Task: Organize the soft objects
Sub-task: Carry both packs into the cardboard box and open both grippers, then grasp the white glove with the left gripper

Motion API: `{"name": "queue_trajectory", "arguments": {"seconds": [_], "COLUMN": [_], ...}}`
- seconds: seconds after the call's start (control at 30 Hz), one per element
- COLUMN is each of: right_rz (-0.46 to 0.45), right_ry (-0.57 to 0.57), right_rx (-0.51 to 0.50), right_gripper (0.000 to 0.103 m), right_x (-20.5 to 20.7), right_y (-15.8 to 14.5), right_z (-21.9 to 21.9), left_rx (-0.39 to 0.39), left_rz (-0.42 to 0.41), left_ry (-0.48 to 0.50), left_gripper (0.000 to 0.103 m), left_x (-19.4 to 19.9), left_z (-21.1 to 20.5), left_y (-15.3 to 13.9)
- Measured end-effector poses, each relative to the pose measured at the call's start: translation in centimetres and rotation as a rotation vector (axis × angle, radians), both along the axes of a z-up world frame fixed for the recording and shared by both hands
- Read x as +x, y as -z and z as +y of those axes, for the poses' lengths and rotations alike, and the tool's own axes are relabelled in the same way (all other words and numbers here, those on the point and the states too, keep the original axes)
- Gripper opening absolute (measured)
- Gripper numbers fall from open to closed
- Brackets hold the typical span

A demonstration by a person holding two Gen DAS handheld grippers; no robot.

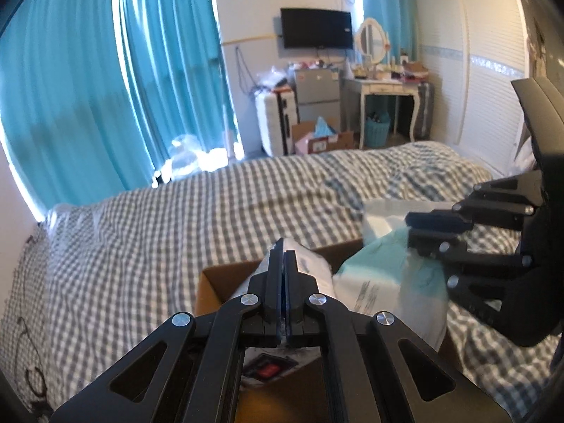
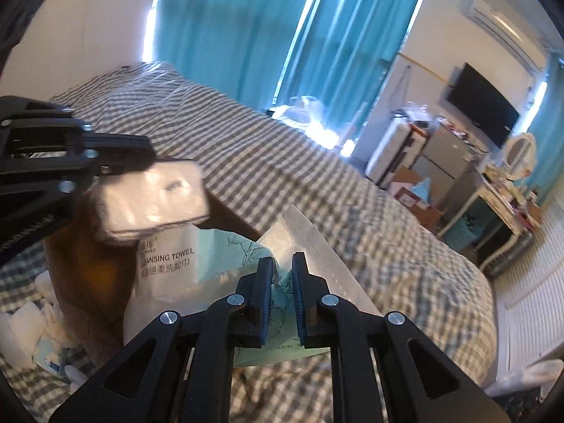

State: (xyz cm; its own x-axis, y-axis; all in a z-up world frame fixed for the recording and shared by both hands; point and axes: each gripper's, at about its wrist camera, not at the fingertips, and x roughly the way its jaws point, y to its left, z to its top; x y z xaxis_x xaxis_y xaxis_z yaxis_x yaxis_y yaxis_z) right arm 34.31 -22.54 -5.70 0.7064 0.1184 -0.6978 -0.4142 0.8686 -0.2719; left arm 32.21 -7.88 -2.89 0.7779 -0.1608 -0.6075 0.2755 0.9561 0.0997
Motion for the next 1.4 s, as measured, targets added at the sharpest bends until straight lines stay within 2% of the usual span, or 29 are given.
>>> {"name": "queue_trajectory", "arguments": {"seconds": [0.1, 0.23, 0.3, 0.33, 0.37, 0.57, 0.8, 0.87, 0.93, 0.97, 1.07, 1.17, 1.23, 1.4], "right_rz": [0.025, 0.031, 0.043, 0.043, 0.033, -0.057, -0.153, -0.188, -0.211, -0.218, -0.253, -0.277, -0.27, -0.21], "right_ry": [-0.027, -0.037, -0.016, -0.009, 0.001, 0.087, 0.173, 0.189, 0.199, 0.197, 0.188, 0.194, 0.187, 0.175], "right_rx": [0.009, 0.032, 0.065, 0.076, 0.08, 0.077, 0.052, 0.055, 0.063, 0.065, 0.054, 0.056, 0.074, 0.13], "right_gripper": [0.011, 0.012, 0.029, 0.051, 0.063, 0.075, 0.087, 0.093, 0.095, 0.096, 0.097, 0.103, 0.103, 0.103], "right_x": [0.5, 0.6, 0.7, 0.4, 0.1, -2.8, -8.0, -10.0, -12.0, -12.6, -15.5, -18.6, -20.0, -23.6], "right_y": [1.6, 2.2, 1.9, 1.7, 1.3, -2.3, -8.3, -10.3, -11.9, -12.5, -14.6, -16.3, -16.9, -18.1], "right_z": [0.5, 0.9, 0.5, 0.4, 0.2, -0.9, -0.5, -0.2, -0.1, -0.1, 0.8, 1.7, 1.9, 3.0], "left_rx": [-0.001, 0.022, 0.031, 0.029, 0.027, -0.008, -0.052, -0.087, -0.107, -0.106, -0.085, -0.082, -0.078, -0.017], "left_rz": [0.009, 0.02, 0.031, 0.04, 0.046, 0.059, -0.003, -0.002, -0.021, -0.063, -0.15, -0.164, -0.171, -0.193], "left_ry": [0.001, 0.01, 0.003, -0.002, -0.006, -0.018, 0.003, 0.011, -0.003, -0.022, -0.04, -0.061, -0.081, -0.097], "left_gripper": [0.001, 0.006, 0.006, 0.006, 0.007, 0.007, 0.008, 0.02, 0.061, 0.067, 0.069, 0.072, 0.075, 0.076], "left_x": [0.4, 0.5, 0.6, 0.5, 0.5, -1.5, -6.3, -7.8, -9.3, -10.6, -13.2, -15.4, -16.9, -20.3], "left_z": [0.1, -0.5, -0.6, -0.5, -0.3, 0.8, 1.5, 2.0, 2.6, 2.9, 3.5, 4.5, 5.5, 6.9], "left_y": [0.8, 1.2, 1.3, 1.3, 1.3, -0.8, -6.0, -7.5, -8.7, -9.6, -11.4, -12.7, -13.3, -13.9]}}
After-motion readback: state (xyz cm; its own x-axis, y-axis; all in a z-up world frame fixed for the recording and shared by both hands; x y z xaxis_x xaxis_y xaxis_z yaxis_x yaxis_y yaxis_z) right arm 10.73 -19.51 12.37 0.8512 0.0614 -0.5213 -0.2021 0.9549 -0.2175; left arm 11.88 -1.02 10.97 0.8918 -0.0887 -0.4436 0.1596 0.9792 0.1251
